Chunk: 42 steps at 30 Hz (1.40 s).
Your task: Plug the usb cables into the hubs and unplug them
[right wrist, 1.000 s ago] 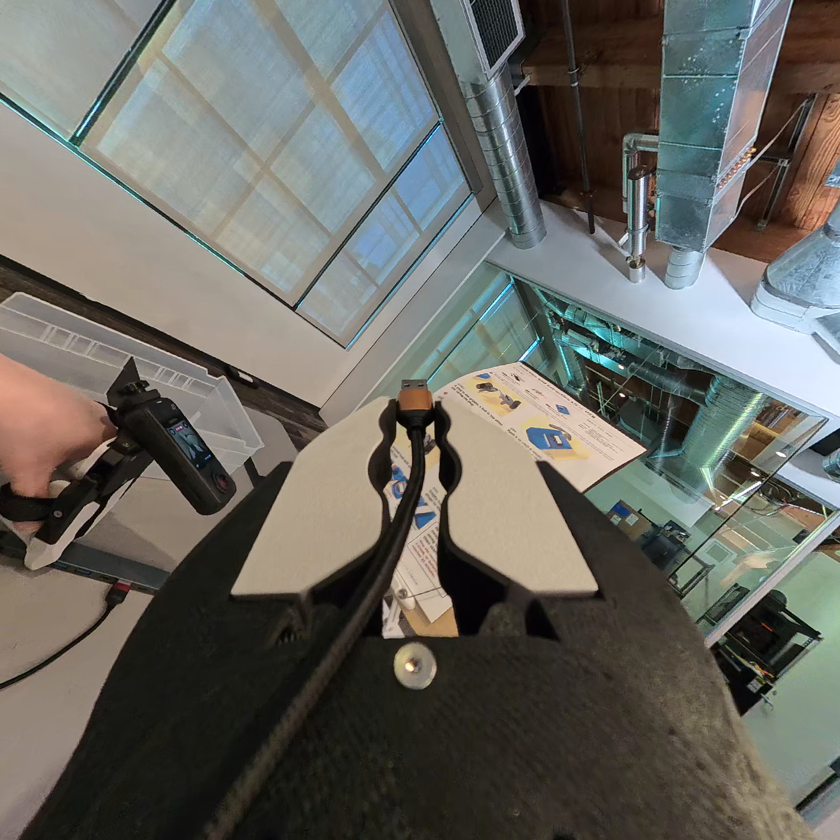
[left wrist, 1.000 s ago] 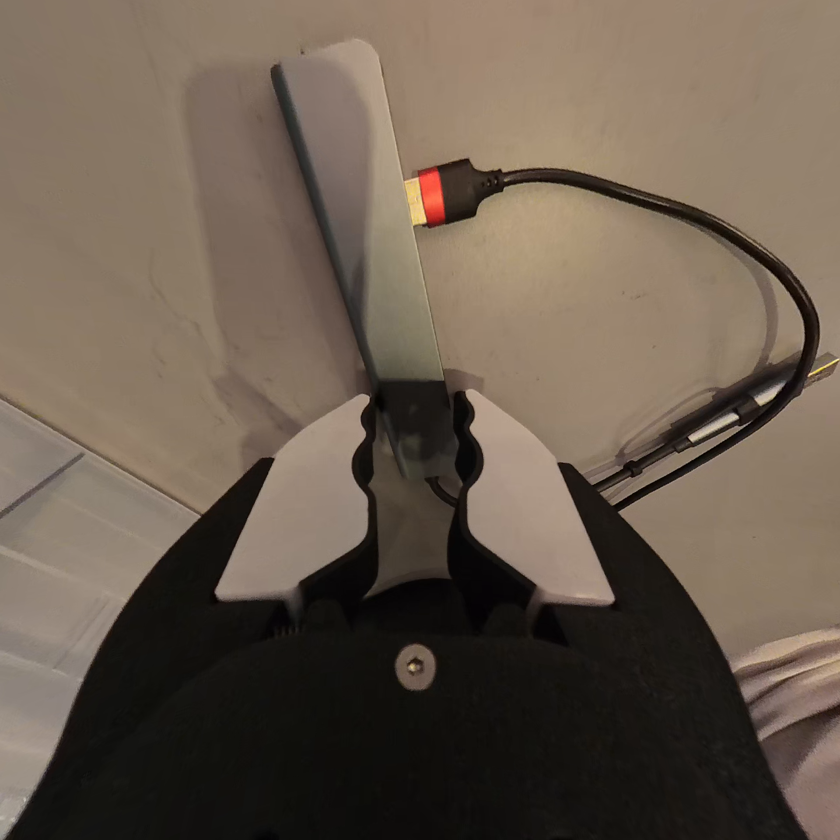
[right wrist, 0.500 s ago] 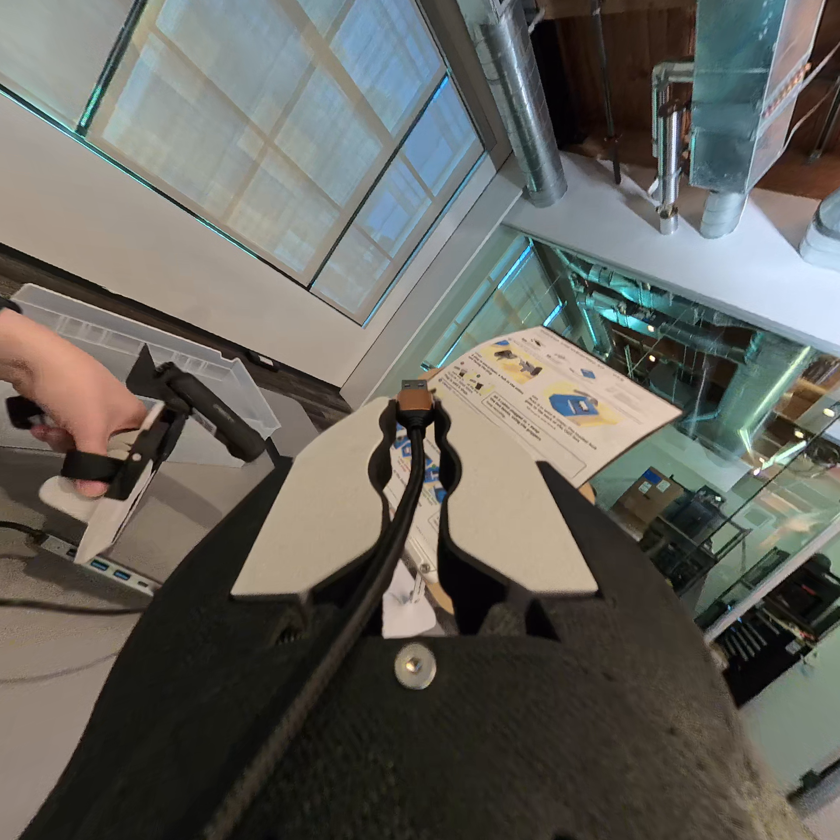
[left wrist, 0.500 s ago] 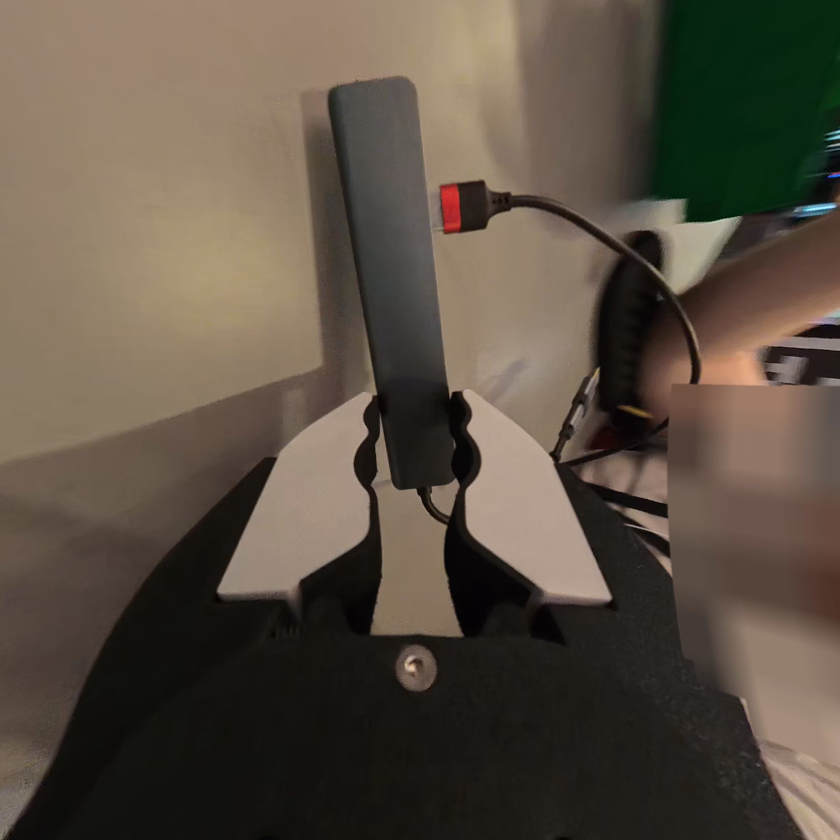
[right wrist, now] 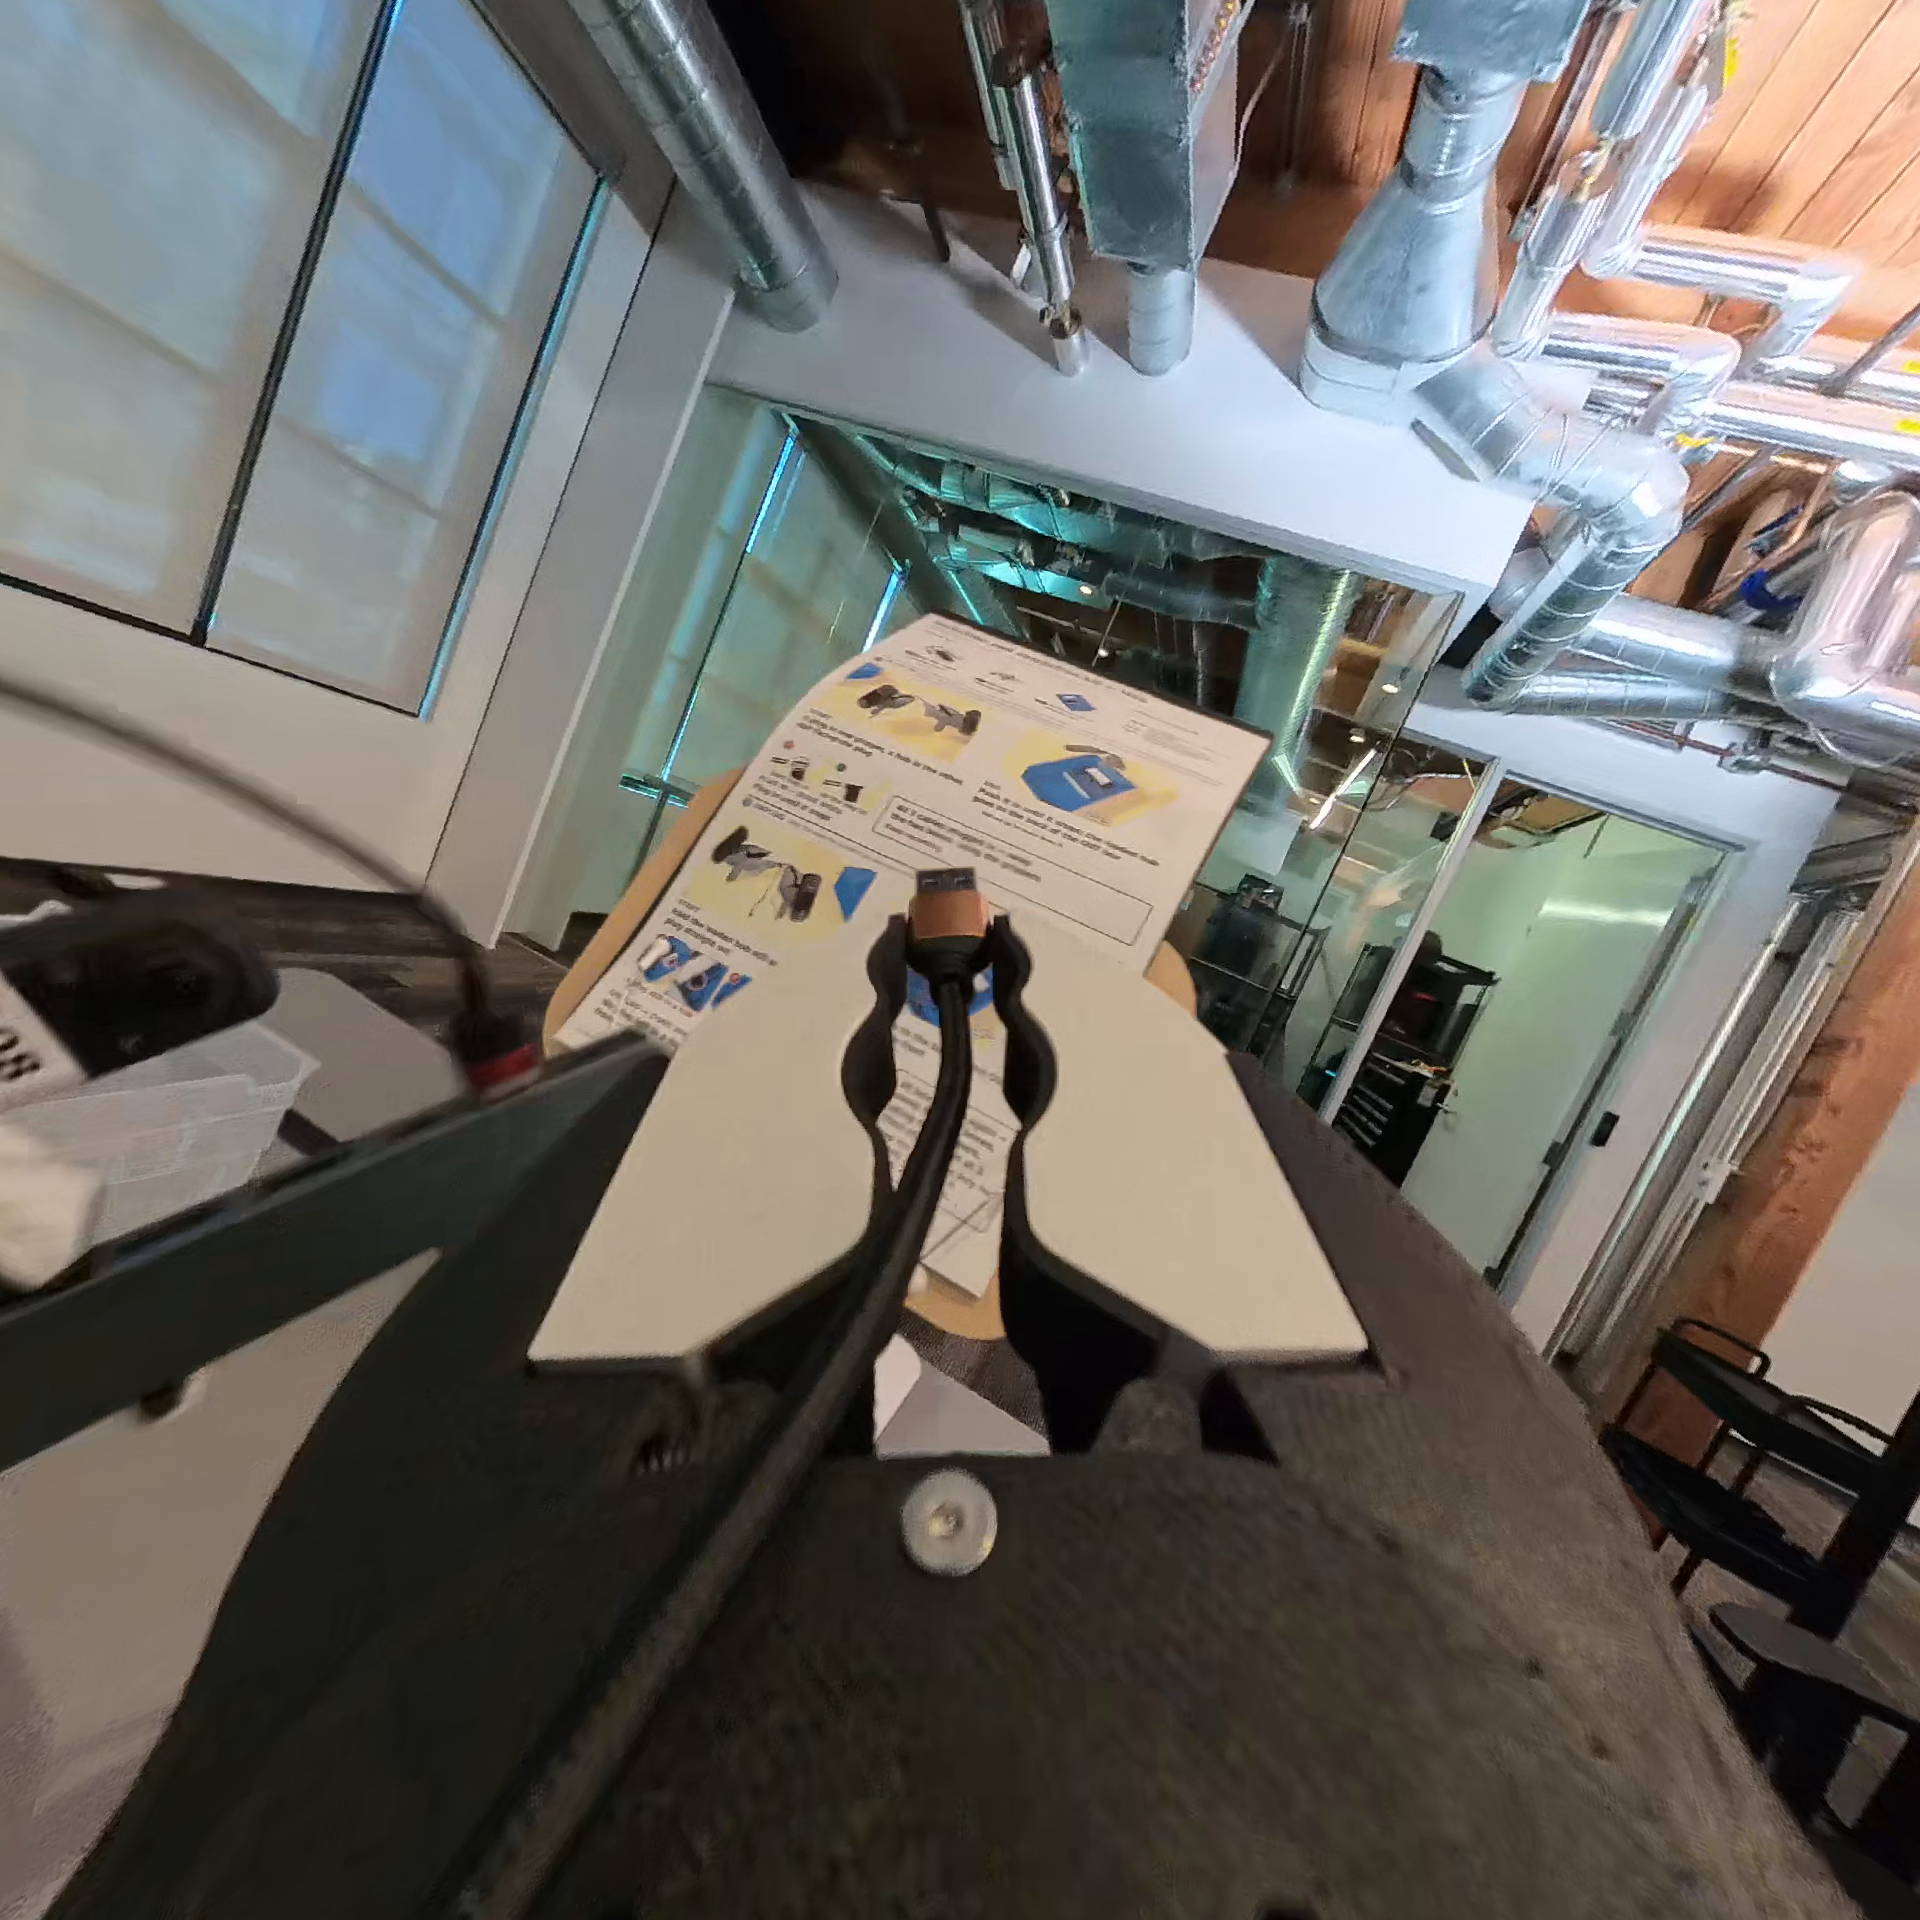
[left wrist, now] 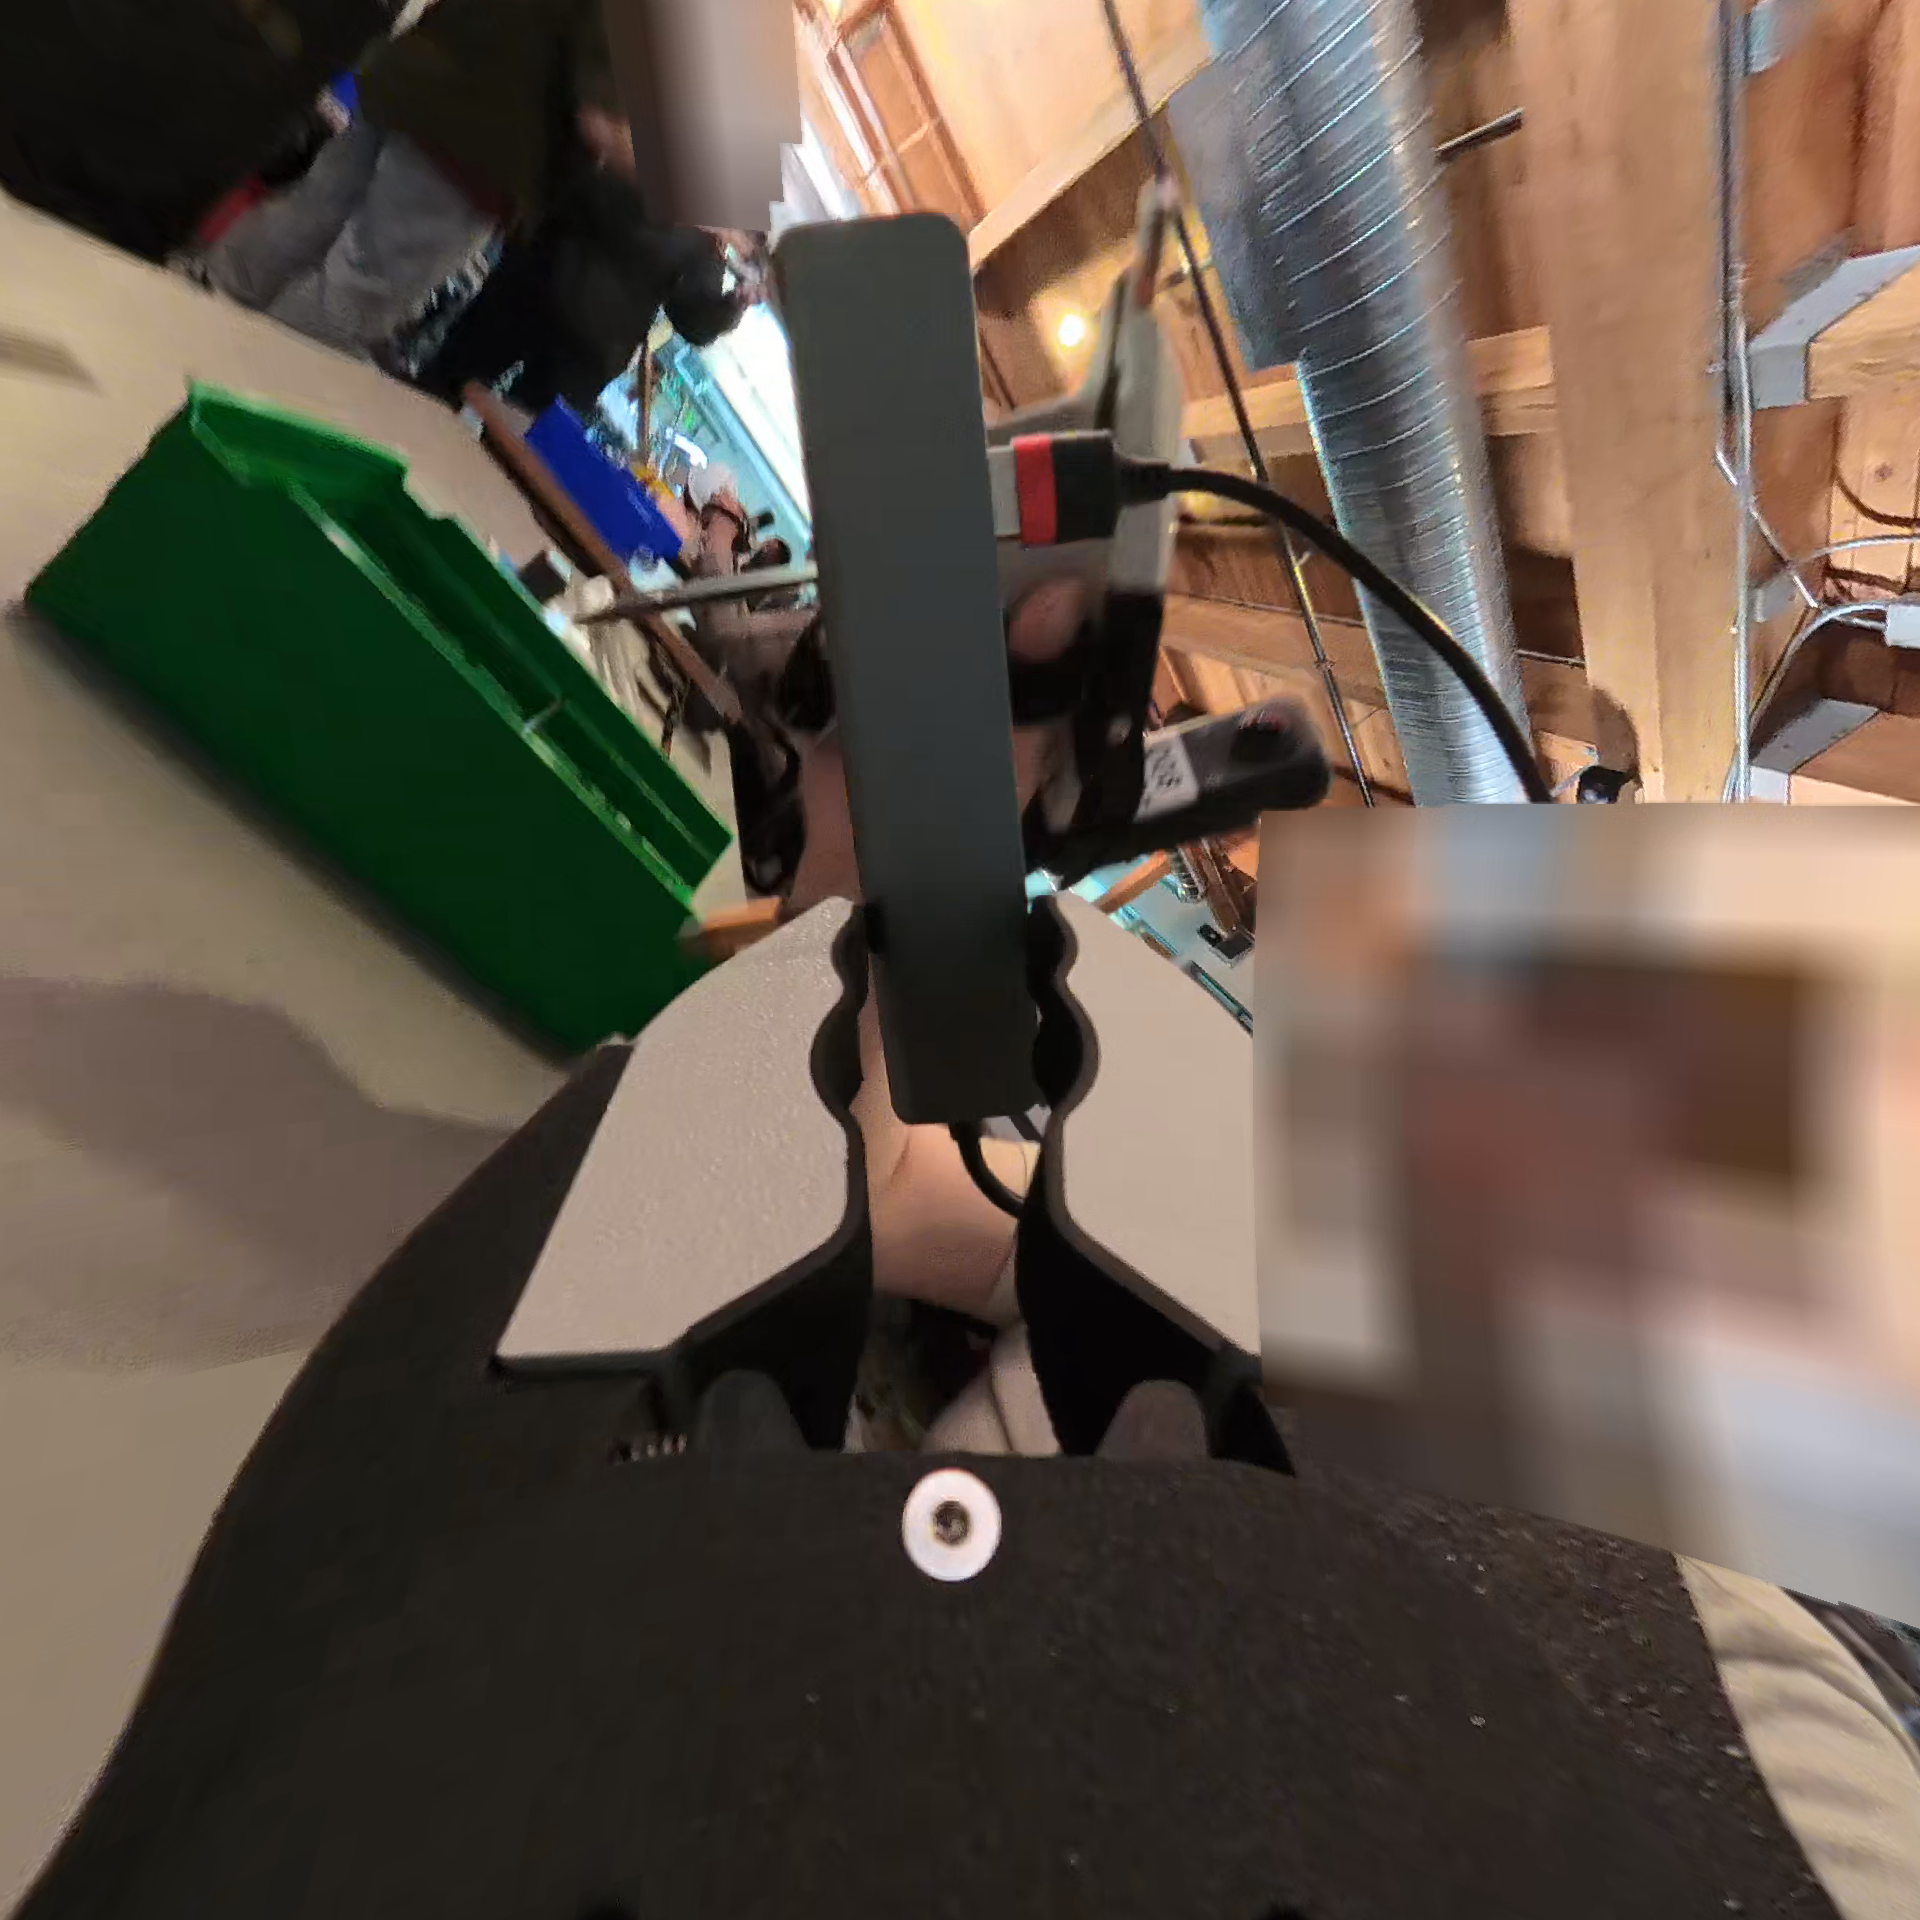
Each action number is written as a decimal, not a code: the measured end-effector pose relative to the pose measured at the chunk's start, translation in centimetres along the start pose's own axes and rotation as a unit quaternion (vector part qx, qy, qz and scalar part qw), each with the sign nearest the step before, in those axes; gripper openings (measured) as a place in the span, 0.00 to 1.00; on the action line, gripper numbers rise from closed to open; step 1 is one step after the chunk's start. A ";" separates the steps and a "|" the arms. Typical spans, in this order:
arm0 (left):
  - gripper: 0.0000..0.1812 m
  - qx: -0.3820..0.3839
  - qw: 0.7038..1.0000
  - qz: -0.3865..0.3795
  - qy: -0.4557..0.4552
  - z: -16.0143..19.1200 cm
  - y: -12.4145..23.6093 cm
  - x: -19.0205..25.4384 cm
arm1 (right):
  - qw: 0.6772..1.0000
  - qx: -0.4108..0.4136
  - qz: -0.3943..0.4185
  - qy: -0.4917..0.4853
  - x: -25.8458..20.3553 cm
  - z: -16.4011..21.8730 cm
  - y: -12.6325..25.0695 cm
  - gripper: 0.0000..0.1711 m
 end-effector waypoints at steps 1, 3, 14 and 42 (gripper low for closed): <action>0.16 0.005 1.000 0.000 -0.012 -0.6 -0.4 0.6 | 1.000 0.000 0.002 0.002 -0.9 0.2 -0.1 0.09; 0.16 0.018 0.999 -0.020 -0.037 -1.7 -1.0 1.7 | 1.000 0.004 0.013 -0.001 -2.5 0.6 -0.3 0.09; 0.16 0.047 0.991 -0.045 -0.114 -2.9 -5.7 3.9 | 0.998 0.024 0.051 -0.039 -3.4 1.5 -0.3 0.09; 0.16 0.003 0.941 -0.210 -0.267 -4.1 -7.0 6.7 | 0.996 0.073 0.054 -0.013 -0.5 0.8 0.4 0.09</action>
Point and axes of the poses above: each gripper's, where its closed fingertips meet, y back along the fingers, z out of its underside, x = y × z across the jaws, the point moved 9 cm from there along y, back along the fingers, and after that the axes turned 9 degrees about -x, right-handed, at the moved point
